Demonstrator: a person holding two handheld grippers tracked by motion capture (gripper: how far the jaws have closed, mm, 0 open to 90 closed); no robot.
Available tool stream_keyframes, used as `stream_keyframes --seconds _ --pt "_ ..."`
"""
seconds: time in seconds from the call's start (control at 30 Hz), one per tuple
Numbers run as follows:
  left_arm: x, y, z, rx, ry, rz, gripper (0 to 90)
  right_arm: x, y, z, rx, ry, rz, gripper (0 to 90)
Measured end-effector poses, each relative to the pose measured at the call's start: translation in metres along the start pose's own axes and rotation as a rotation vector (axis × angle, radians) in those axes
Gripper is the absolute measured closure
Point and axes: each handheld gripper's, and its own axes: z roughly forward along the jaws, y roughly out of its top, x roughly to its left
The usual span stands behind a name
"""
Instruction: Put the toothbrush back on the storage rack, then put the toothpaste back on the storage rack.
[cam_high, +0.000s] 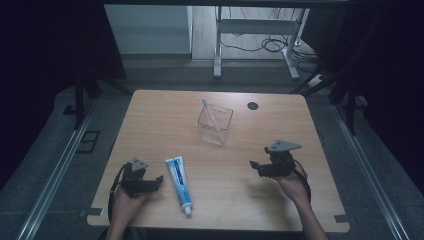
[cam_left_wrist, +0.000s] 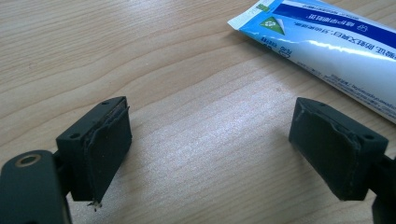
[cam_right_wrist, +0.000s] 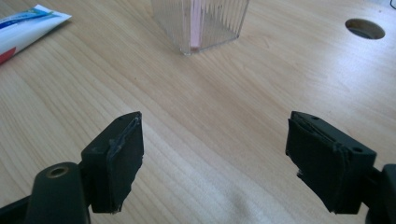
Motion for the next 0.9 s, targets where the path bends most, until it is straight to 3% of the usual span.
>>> stream_keyframes --seconds 0.53,0.9 --pt "0.000 0.000 0.000 0.000 0.000 0.000 13.0 -0.004 -0.032 0.002 0.030 -0.042 0.016 18.9" --pt "0.002 -0.001 -0.002 0.000 -0.003 0.001 13.9 -0.003 -0.045 0.014 0.066 -0.041 0.014 17.6"
